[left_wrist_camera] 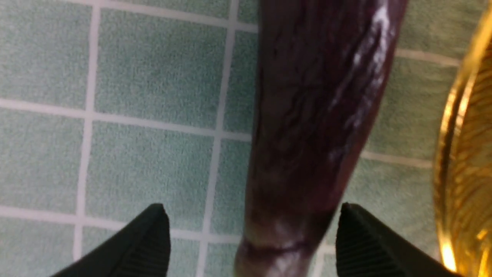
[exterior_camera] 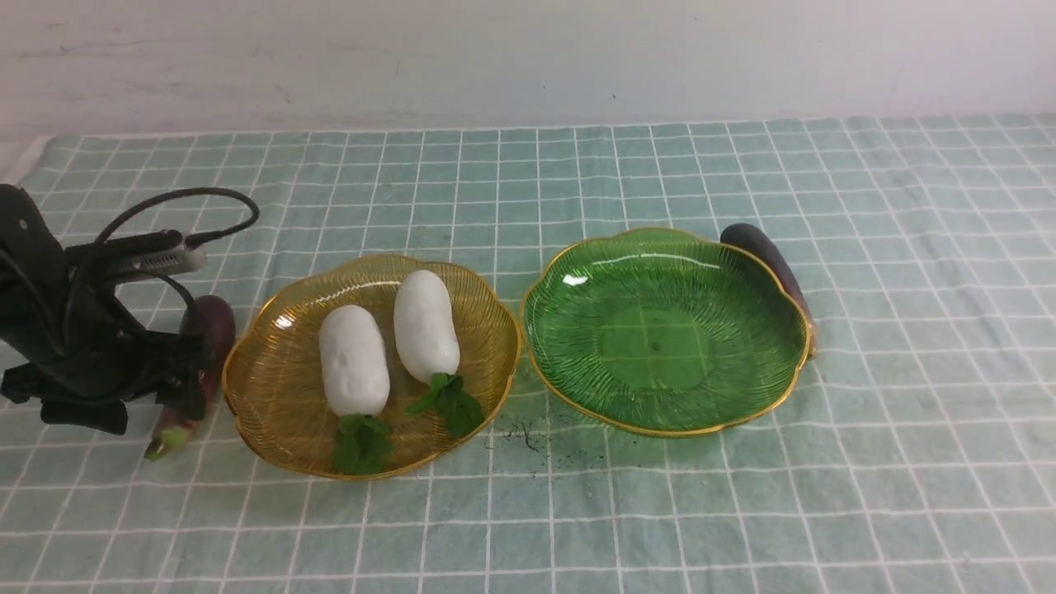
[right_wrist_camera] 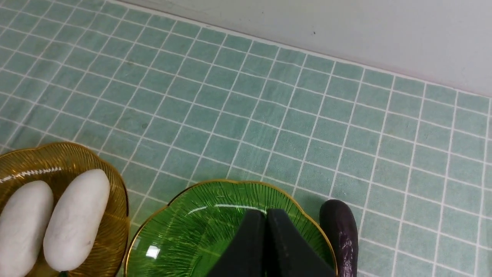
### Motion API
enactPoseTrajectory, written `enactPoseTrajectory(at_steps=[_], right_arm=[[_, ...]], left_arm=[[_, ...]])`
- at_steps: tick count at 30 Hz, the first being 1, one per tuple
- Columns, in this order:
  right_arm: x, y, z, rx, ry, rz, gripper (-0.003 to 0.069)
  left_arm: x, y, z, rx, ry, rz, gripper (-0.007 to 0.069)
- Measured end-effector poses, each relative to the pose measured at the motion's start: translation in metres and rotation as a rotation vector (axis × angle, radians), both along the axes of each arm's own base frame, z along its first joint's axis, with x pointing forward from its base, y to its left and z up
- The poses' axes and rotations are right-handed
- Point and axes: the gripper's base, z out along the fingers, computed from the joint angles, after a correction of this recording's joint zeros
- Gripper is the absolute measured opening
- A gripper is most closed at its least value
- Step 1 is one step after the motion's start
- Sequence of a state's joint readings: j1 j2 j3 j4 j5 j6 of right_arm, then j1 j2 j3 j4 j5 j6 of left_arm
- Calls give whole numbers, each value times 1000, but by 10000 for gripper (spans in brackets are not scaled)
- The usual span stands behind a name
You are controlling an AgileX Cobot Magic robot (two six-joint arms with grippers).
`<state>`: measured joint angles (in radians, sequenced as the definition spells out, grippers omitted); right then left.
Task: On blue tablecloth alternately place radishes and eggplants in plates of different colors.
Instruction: 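Place the eggplant on the green plate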
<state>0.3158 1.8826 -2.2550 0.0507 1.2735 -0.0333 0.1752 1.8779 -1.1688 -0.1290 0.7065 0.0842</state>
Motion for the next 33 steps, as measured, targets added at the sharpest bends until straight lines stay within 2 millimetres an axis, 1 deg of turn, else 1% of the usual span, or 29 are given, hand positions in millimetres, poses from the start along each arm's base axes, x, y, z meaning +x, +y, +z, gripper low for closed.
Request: enactPoseTrajectory(at_steps=[2,3,5,7,8,9,10,11,13,15,16,17,18,20,22,25,27,29,30,31,32,33], right_arm=[[4,0,-5,-12,10,-4,-14],[5,0,-7,-21,11,-8,-14],[10,-2,-12,-53,14,-23,-14],[14,-6,-16,-77,16,-42,-14],[16,-10,-16,-85,16,-54,-14],[19,-15,-18,-90,19,-70,-14],[23,-26,-19,-90,21,-107,-14],[24,-32,-19,-86,24,-126,-14],[30,-53,-21,-70,33,-190,-14],[37,-76,-25,-53,50,-246,-14],[40,-83,-28,-46,60,-262,-14],[45,-93,-35,-36,78,-283,-13],[51,-100,-43,-24,99,-296,-10],[62,-108,-59,4,140,-308,-1],[75,-113,-82,36,197,-303,23],[92,-113,-115,79,275,-269,77],[101,-110,-135,102,319,-251,115],[110,-108,-157,129,355,-240,183],[114,-106,-167,141,366,-238,206],[120,-105,-179,159,377,-237,246],[124,-104,-188,173,382,-237,280],[128,-103,-196,186,389,-237,314]], left_arm=[[1,0,-5,-1,9,1,503],[1,0,-7,-2,14,2,478],[1,0,-9,-7,25,8,353],[2,0,-6,-11,35,8,206],[3,0,-2,-11,46,3,185],[5,0,3,-13,54,-1,193],[6,1,12,-14,54,-6,206],[8,1,23,-15,46,-9,206],[12,-1,52,-12,6,-22,206],[14,-10,86,-17,-64,-40,206],[14,-19,102,-36,-102,-55,206],[14,-32,118,-67,-143,-74,206],[14,-48,128,-106,-177,-102,206],[14,-85,140,-180,-217,-173,206],[14,-122,141,-231,-238,-255,206],[11,-177,133,-277,-260,-365,206],[10,-215,121,-302,-272,-425,206],[9,-239,109,-319,-276,-442,206],[9,-252,102,-328,-276,-444,206],[9,-265,92,-335,-276,-445,206],[10,-274,83,-339,-275,-441,206],[11,-285,71,-342,-274,-435,206]])
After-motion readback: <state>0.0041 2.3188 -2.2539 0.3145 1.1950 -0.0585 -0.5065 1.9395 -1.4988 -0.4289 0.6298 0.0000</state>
